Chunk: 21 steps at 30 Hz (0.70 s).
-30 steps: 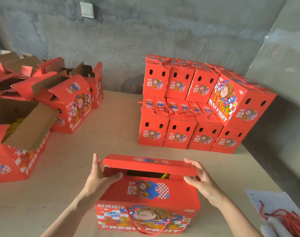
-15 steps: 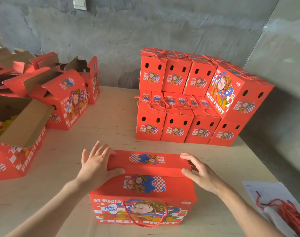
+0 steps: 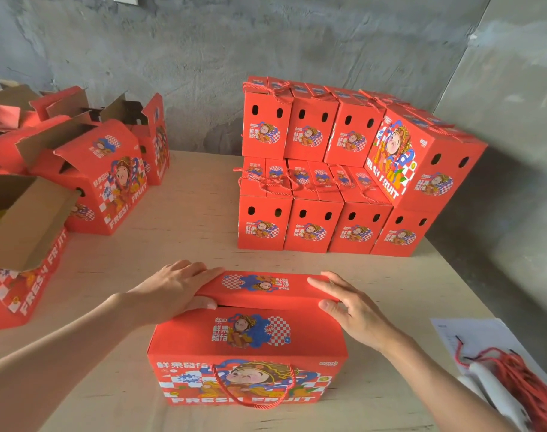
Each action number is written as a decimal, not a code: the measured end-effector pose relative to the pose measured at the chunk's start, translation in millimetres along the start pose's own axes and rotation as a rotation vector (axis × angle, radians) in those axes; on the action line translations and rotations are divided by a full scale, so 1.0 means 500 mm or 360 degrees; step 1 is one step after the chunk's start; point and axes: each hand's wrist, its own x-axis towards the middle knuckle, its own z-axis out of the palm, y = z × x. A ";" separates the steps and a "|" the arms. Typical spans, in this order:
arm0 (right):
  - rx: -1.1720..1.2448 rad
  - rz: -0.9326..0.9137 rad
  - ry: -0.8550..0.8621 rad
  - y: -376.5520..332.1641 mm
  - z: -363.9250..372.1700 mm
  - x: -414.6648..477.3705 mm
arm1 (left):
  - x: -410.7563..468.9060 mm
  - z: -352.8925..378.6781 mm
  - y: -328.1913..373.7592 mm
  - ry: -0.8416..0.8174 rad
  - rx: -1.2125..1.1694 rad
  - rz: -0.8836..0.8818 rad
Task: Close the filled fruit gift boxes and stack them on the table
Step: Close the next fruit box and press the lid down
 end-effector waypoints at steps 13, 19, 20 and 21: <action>-0.0051 0.0011 0.0008 -0.009 -0.001 -0.003 | 0.073 -0.015 0.124 0.0126 0.0199 -0.0017; -0.0952 -0.0082 -0.0369 -0.046 -0.033 0.042 | 0.076 -0.016 0.129 0.0103 0.0219 0.0019; -0.0976 -0.0087 -0.0447 -0.065 -0.023 0.056 | 0.075 -0.016 0.127 0.0104 0.0220 0.0020; -0.0976 -0.0099 -0.0513 -0.081 -0.010 0.067 | 0.073 -0.016 0.126 0.0102 0.0221 0.0016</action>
